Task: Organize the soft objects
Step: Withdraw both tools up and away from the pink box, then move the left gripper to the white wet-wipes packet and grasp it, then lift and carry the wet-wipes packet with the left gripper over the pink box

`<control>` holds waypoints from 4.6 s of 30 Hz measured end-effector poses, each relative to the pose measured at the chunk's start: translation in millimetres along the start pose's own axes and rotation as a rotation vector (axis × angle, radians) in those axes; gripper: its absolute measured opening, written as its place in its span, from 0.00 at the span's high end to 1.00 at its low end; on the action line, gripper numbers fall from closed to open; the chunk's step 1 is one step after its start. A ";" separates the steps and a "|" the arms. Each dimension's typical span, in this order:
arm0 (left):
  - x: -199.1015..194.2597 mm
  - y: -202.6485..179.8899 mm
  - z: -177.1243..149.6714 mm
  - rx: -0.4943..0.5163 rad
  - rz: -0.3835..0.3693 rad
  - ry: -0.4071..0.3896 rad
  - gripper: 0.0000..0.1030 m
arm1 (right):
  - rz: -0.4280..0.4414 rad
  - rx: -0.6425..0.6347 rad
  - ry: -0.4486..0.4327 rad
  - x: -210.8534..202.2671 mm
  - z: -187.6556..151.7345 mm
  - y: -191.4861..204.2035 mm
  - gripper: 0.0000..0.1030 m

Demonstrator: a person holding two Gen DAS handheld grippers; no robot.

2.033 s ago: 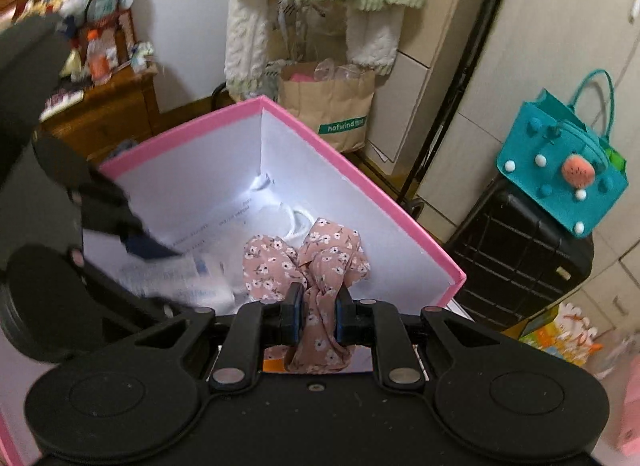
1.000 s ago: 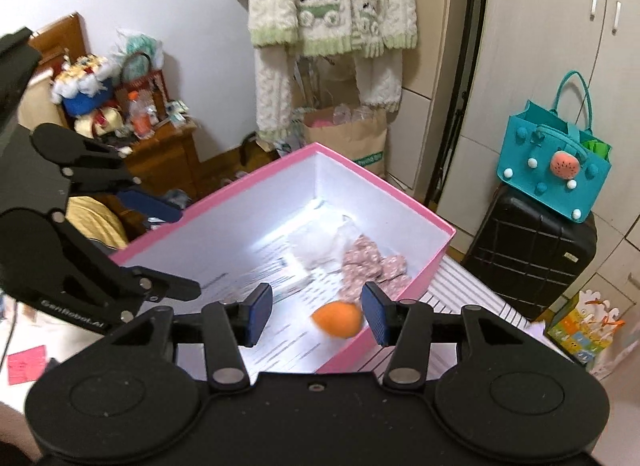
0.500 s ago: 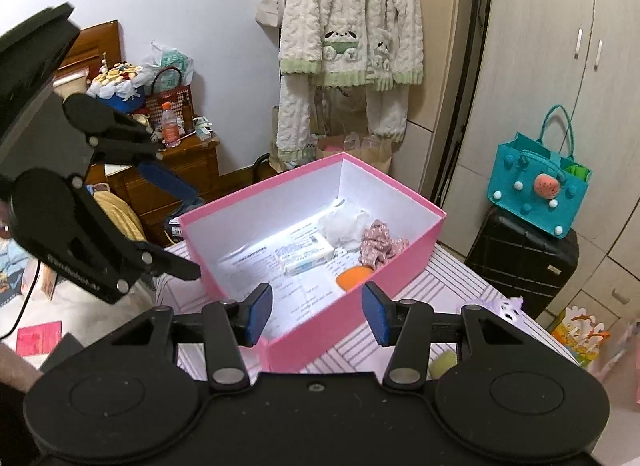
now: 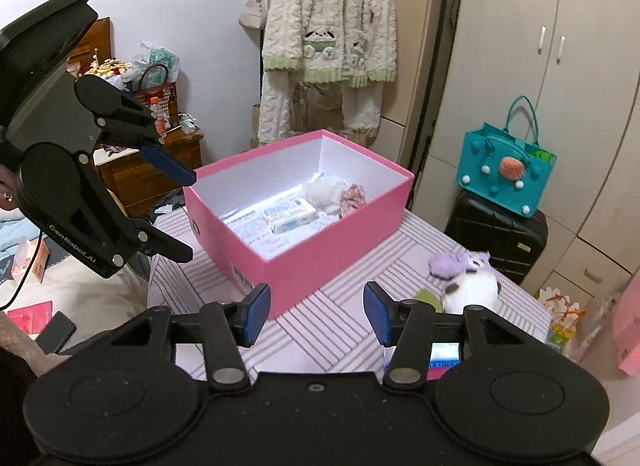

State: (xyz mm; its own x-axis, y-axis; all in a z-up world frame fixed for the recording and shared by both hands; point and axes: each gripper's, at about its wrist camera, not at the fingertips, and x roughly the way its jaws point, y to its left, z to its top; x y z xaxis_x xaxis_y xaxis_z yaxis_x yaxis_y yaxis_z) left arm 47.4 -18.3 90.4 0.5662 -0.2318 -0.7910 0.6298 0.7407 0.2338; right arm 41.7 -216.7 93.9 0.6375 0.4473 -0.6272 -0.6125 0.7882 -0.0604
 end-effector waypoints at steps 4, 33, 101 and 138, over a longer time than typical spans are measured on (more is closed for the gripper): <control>9.8 -11.5 -2.3 -0.007 -0.028 0.002 0.32 | -0.011 0.025 0.006 -3.1 -17.0 -2.6 0.44; 106.0 -47.2 3.7 -0.359 -0.146 -0.238 0.32 | -0.197 0.161 -0.087 34.7 -85.5 -88.9 0.35; 158.0 -56.5 5.4 -0.585 -0.246 -0.325 0.67 | 0.009 0.335 0.023 77.7 -90.3 -135.3 0.60; 58.3 8.4 -58.6 -0.420 -0.389 -0.071 0.67 | 0.183 0.418 0.196 58.5 -61.7 -16.7 0.52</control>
State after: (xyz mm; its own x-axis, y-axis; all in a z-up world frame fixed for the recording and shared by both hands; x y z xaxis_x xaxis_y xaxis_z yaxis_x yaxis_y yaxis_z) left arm 54.6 11.4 13.1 0.3786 -0.5680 -0.7308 0.5419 0.7761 -0.3225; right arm 60.4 -229.8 10.4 0.4128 0.5381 -0.7349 -0.4411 0.8240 0.3556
